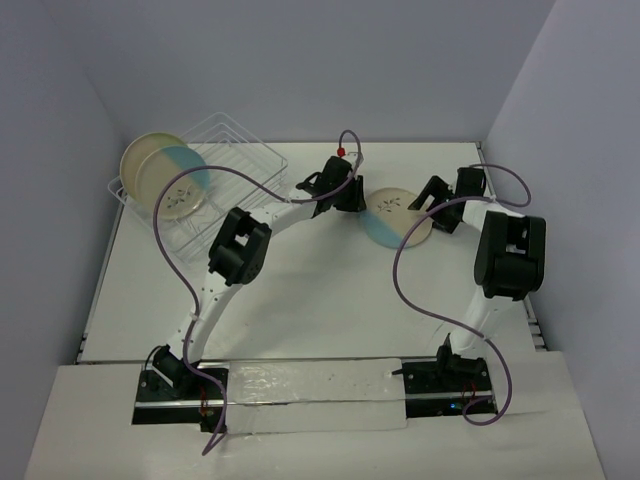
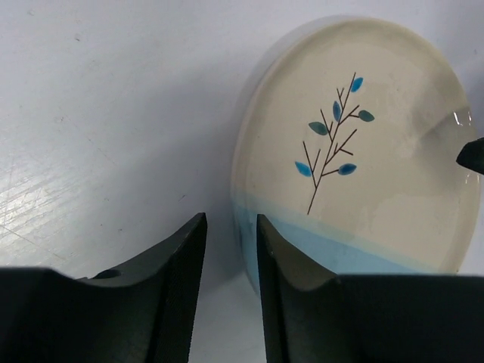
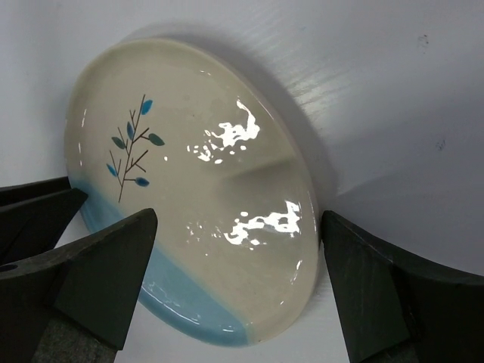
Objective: Load the plates into the dish rack
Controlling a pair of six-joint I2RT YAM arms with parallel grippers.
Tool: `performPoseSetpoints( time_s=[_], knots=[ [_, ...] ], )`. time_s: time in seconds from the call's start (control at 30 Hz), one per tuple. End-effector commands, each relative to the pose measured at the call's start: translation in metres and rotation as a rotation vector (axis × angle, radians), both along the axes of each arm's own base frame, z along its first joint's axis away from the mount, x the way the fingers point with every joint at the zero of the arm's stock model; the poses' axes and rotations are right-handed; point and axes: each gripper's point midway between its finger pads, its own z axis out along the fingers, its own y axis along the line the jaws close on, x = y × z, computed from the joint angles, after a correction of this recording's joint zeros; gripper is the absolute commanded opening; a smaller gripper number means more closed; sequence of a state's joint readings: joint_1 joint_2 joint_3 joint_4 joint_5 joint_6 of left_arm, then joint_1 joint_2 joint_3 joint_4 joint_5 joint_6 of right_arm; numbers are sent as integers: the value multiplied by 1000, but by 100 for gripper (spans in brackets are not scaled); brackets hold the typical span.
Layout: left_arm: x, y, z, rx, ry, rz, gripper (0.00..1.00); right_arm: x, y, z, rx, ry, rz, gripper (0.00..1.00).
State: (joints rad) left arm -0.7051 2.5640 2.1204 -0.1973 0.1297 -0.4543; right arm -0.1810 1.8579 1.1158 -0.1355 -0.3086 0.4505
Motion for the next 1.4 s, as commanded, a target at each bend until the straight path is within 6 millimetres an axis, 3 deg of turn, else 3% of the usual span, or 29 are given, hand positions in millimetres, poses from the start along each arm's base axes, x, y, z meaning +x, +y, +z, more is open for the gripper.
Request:
performPoseSetpoints(
  time_s=[0.0,0.13,0.3,0.53,0.7,0.83,0.93,1.13,1.27,1.37],
  knots=[
    [4,10,-24,77,0,22,27,21,-10,10,-40,-25,-38,96],
    [5,12,-29,85,1,22,21,19,-15,2,-53,11,-64,96],
    [4,14,-36,101,3,10,6,24,-17,4,-60,11,-64,97],
    [6,17,-36,116,-14,2,2,27,16,-2,38,13,68,96],
    [2,14,-37,101,5,-5,0,25,41,18,125,-34,173,96],
    [-1,15,-35,86,18,7,0,24,49,45,149,-97,220,96],
    [-9,11,-32,48,39,-14,0,25,57,85,165,-185,257,96],
    [-19,13,-34,8,82,15,0,20,72,140,193,-319,313,96],
    [-22,14,-36,-3,101,23,0,17,79,150,199,-342,324,96],
    [-24,14,-34,-11,104,22,0,17,85,145,210,-322,318,96]
  ],
)
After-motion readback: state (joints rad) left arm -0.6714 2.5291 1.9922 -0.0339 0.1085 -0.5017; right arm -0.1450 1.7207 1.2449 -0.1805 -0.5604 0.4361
